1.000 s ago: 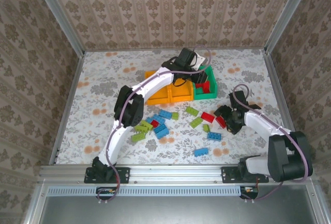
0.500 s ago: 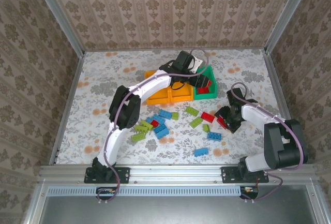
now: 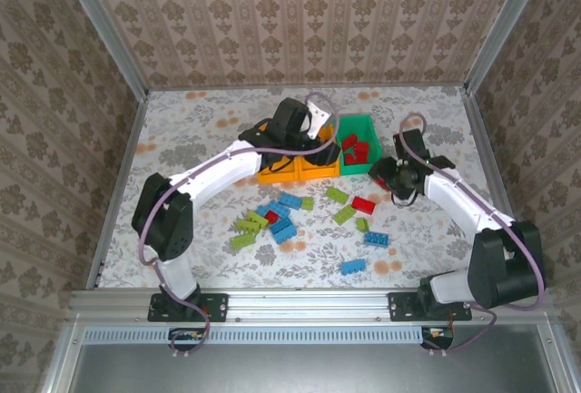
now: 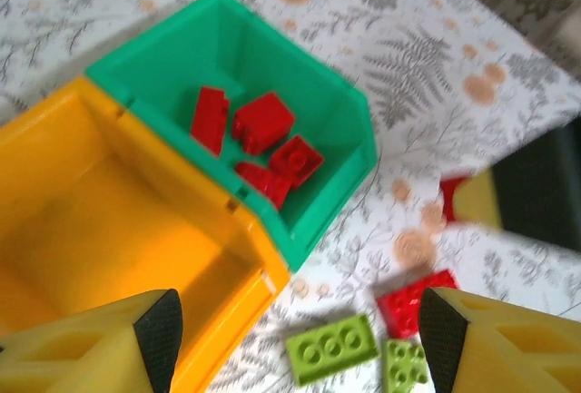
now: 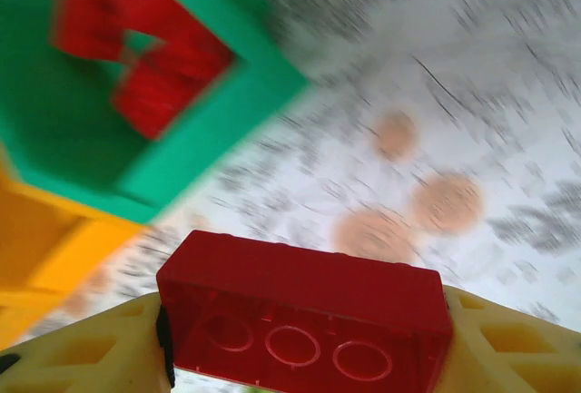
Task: Sort the legos into containers by color
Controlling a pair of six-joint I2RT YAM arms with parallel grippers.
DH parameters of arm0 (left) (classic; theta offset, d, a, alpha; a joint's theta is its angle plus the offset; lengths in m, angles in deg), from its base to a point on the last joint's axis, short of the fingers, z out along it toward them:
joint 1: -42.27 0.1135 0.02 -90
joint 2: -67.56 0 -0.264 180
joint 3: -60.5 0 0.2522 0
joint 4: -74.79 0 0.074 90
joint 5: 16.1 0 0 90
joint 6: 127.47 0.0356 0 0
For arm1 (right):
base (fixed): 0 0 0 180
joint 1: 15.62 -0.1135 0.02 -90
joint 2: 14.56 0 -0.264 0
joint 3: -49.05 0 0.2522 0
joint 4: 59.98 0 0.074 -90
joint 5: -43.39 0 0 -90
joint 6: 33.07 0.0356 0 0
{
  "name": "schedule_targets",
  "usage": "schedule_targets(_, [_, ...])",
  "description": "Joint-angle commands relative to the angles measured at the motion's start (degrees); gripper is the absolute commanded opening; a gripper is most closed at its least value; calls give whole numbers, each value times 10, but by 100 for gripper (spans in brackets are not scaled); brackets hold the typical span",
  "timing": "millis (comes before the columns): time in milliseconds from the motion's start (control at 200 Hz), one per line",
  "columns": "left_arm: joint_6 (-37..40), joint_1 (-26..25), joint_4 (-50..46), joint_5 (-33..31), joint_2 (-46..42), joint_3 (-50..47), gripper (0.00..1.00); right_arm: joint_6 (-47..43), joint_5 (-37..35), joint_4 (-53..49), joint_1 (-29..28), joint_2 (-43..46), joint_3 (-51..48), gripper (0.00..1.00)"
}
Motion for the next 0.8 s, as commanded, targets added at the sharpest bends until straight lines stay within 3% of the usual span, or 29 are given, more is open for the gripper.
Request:
schedule_targets(0, [25, 1, -12, -22, -30, -65, 72, -33, 8, 23, -2, -32, 47, 53])
schedule_targets(200, [19, -13, -19, -36, -74, -170, 72, -39, 21, 37, -1, -149, 145, 55])
schedule_targets(405, [43, -63, -56, -73, -98, -224, 71, -27, 25, 36, 0, -242, 221, 58])
schedule_targets(580, [8, -75, -81, -140, -108, -247, 69, -21, 21, 27, 0, -269, 246, 60])
schedule_targets(795, [-19, -73, -81, -166, -119, -267, 69, -18, 23, 24, 0, -289, 253, 67])
